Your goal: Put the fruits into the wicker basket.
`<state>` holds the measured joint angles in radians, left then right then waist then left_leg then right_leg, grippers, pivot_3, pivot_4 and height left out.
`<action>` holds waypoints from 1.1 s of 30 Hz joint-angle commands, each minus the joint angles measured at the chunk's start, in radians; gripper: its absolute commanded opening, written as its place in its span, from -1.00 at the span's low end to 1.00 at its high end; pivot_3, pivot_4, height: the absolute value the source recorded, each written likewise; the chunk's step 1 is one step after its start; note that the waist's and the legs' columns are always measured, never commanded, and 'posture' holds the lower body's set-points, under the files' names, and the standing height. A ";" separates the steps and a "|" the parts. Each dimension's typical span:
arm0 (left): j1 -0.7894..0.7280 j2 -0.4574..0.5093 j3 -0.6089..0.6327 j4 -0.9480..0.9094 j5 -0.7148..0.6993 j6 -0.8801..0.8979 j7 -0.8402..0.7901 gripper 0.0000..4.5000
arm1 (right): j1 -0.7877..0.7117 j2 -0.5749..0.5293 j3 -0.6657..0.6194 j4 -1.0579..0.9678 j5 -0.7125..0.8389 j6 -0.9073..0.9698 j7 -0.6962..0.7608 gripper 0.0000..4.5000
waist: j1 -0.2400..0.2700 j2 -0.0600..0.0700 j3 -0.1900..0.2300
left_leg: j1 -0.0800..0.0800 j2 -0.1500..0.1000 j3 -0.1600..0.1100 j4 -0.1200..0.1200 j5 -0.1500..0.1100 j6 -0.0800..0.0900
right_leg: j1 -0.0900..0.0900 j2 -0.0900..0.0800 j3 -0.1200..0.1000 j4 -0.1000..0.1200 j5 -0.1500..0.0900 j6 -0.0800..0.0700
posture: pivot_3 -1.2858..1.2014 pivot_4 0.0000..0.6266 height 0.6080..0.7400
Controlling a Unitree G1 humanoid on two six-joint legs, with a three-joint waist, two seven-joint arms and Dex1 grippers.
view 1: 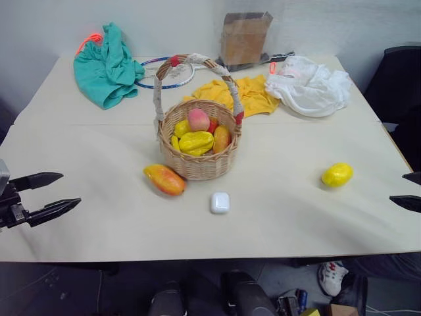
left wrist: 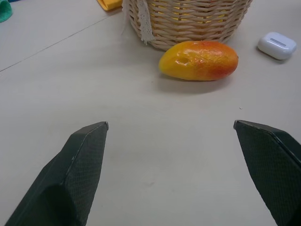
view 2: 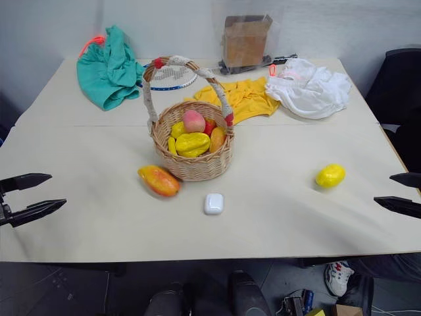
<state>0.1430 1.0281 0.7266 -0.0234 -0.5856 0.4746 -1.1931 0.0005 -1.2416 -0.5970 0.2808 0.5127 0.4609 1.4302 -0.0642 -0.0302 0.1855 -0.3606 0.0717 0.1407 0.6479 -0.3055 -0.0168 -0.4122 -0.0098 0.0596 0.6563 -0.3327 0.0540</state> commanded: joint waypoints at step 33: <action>-0.312 0.009 -0.354 -0.374 -0.178 0.139 0.014 1.00 | -0.483 0.270 0.539 -0.599 0.143 0.165 -0.171 0.99 | -0.021 0.000 0.001 | 0.002 0.001 0.000 0.001 0.003 -0.007 | 0.001 0.001 0.001 0.005 0.000 0.000 | 0.03 -0.52 1.00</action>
<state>-0.1408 1.0232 0.3947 -0.3619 -0.7407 0.6123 -1.1685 -0.4584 -1.0055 -0.1298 -0.2661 0.6625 0.6343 1.2769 -0.0855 -0.0301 0.1862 -0.3587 0.0723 0.1406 0.6489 -0.3024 -0.0235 -0.4116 -0.0083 0.0606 0.6605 -0.3328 0.0543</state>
